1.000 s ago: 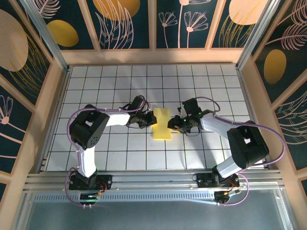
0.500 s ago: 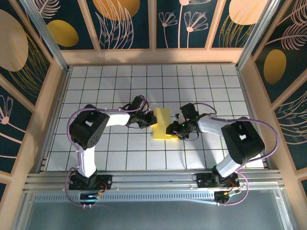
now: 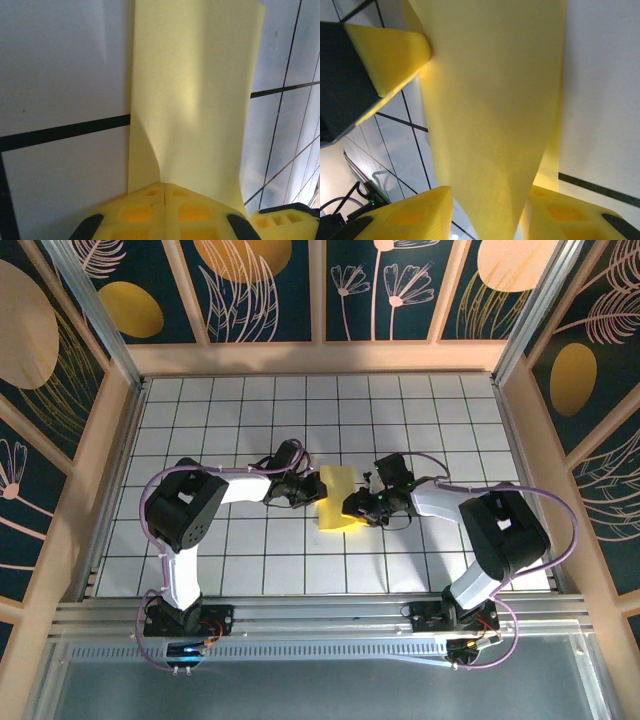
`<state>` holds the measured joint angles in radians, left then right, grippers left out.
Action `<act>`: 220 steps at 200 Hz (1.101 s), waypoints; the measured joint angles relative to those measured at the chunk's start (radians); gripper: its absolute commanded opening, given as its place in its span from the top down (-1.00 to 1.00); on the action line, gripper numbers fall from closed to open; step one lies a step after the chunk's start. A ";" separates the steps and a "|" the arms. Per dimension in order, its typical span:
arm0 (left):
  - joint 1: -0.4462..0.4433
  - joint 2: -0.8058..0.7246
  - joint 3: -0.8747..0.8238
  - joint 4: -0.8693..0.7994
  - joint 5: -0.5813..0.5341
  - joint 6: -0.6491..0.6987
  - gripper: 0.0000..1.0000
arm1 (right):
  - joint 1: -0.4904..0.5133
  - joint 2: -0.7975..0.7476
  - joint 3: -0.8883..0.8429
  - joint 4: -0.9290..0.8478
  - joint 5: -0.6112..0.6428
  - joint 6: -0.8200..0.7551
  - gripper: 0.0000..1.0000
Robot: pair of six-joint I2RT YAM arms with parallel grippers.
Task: Fold a paper plane with a square sheet of paper (fold left side to right side)
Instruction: Fold the triangle a second time at the center of the table.
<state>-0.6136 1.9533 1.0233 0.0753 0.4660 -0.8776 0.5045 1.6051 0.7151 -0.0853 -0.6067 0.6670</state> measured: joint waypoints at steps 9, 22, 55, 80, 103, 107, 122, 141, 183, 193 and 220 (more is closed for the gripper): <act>0.000 0.000 0.000 0.000 0.000 0.000 1.00 | -0.003 0.005 0.000 0.012 -0.002 0.003 0.20; 0.000 0.000 0.000 0.000 0.000 0.000 1.00 | -0.009 0.014 0.000 0.030 -0.008 0.006 0.21; 0.000 0.000 0.000 0.000 0.000 0.000 1.00 | -0.031 0.046 0.015 0.053 -0.023 0.017 0.22; 0.000 0.000 0.000 0.000 0.000 0.000 1.00 | -0.048 0.069 0.039 0.063 -0.024 0.016 0.23; 0.000 0.000 0.000 0.000 0.000 0.000 1.00 | -0.062 0.087 0.057 0.071 -0.024 0.015 0.25; 0.000 0.000 0.000 0.000 0.000 0.000 1.00 | -0.064 0.090 0.060 0.071 -0.024 0.015 0.26; 0.000 0.000 0.000 0.000 0.000 0.000 1.00 | -0.072 0.107 0.077 0.071 -0.024 0.012 0.27; 0.000 0.000 0.000 0.000 0.000 0.000 1.00 | -0.082 0.125 0.093 0.076 -0.024 0.008 0.31; 0.000 -0.004 -0.002 0.001 -0.005 0.000 0.87 | -0.093 0.148 0.109 0.079 -0.024 -0.007 0.51; 0.000 -0.009 -0.005 0.001 -0.007 0.000 0.79 | -0.093 0.148 0.109 0.079 -0.024 -0.011 0.59; 0.000 -0.057 -0.027 0.002 -0.031 0.005 0.51 | -0.096 0.148 0.109 0.077 -0.024 -0.018 0.91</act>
<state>-0.6136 1.8965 0.9962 0.0776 0.4351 -0.8722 0.4088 1.7535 0.8242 -0.0078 -0.6308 0.6491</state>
